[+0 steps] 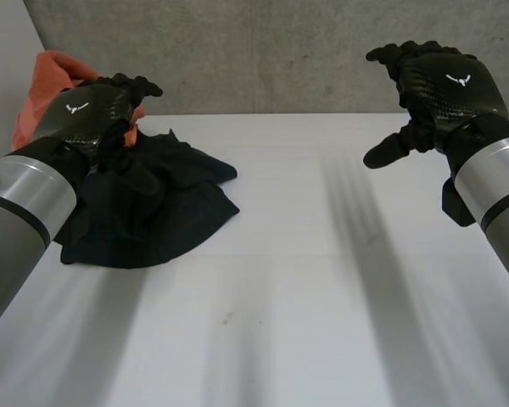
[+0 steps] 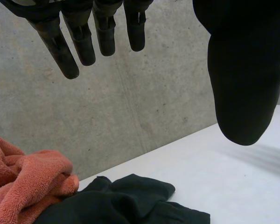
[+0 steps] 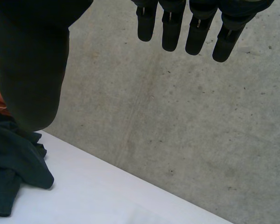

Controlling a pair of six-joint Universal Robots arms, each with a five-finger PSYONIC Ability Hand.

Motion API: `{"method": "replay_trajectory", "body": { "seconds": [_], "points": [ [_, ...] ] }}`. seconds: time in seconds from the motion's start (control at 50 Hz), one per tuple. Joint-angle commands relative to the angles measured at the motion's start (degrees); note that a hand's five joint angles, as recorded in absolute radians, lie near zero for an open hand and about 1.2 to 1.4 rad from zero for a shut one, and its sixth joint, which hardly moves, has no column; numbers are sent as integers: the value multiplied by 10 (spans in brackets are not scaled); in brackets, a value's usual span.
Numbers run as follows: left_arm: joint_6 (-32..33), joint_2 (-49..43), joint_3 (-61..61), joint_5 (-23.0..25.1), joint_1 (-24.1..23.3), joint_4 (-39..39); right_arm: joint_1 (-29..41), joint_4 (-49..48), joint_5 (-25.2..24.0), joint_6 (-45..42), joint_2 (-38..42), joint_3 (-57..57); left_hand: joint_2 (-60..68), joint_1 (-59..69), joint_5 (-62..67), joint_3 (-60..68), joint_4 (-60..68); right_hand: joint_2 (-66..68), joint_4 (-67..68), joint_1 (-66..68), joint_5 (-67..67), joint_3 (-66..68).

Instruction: Fold the laundry.

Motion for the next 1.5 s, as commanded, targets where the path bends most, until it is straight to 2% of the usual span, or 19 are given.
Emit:
{"method": "replay_trajectory", "body": {
  "seconds": [0.02,0.3,0.36,0.42,0.44,0.52,0.68,0.82,0.84,0.88,0.9,0.92,1.04,1.1,1.18,1.2,1.28,1.4,1.5],
  "points": [
    [0,6,-10,3,21,4,-13,-68,0,-1,-5,3,-57,-55,-57,-54,-58,-52,-57,-49,-55,-56],
    [35,18,-17,11,38,24,-15,-90,-5,-6,-9,11,-57,-55,-57,-54,-58,-52,-57,-49,-55,-56],
    [47,14,-10,10,53,38,-14,-90,-18,-18,2,10,-57,-55,-57,-54,-58,-52,-57,-49,-55,-56],
    [66,-11,10,11,106,83,-11,-90,-28,-37,10,11,-57,-55,-57,-54,-58,-52,-57,-49,-55,-56],
    [75,-37,27,14,131,106,-10,-90,-31,-41,13,11,-57,-55,-57,-54,-58,-52,-57,-49,-55,-56],
    [99,-130,99,21,176,153,-7,-91,-37,-58,24,10,-57,-55,-57,-54,-58,-52,-57,-49,-55,-56],
    [177,-332,276,19,217,142,-9,-92,-50,-64,48,8,-57,-55,-57,-54,-58,-52,-57,-49,-55,-56],
    [223,-459,373,15,229,156,-14,-93,-53,-66,67,3,-57,-55,-57,-54,-58,-52,-57,-49,-55,-56],
    [225,-466,381,15,229,160,-16,-93,-53,-66,71,3,-16,-13,-15,-13,-16,-52,-57,-49,-55,-56],
    [224,-472,392,15,227,164,-17,-93,-53,-66,72,3,228,230,228,231,227,-52,-57,-49,-55,-56],
    [221,-467,397,12,224,167,-18,-93,-52,-67,72,2,542,545,543,545,542,-52,-57,-49,-55,-56],
    [218,-460,398,12,222,170,-21,-93,-53,-68,73,2,642,644,642,645,641,-52,-57,-49,-55,-56],
    [150,-358,386,14,193,204,-30,-93,-54,-71,72,-4,643,645,643,646,642,-52,-57,-49,-55,-56],
    [94,-296,387,40,163,219,-35,-93,-54,-71,71,-7,643,645,643,646,642,-52,-57,-49,-55,-56],
    [35,-229,395,72,112,222,-44,-93,-54,-71,67,-12,643,645,643,646,642,-52,-57,-49,-55,-56],
    [10,-206,396,79,85,223,-46,-93,-54,-70,65,-12,643,645,643,646,642,-52,-57,-49,-55,-56],
    [-40,-168,391,80,24,227,-63,-94,-54,-69,59,-16,643,645,643,646,642,-52,-57,-49,-55,-56],
    [-89,-175,359,84,-82,220,-90,-96,-54,-68,54,-24,643,645,643,646,642,-52,-57,-49,-55,-56],
    [-110,-207,302,85,-141,195,-108,-96,-54,-68,58,-29,643,645,643,646,642,-52,-57,-49,-55,-56]
  ]
}}
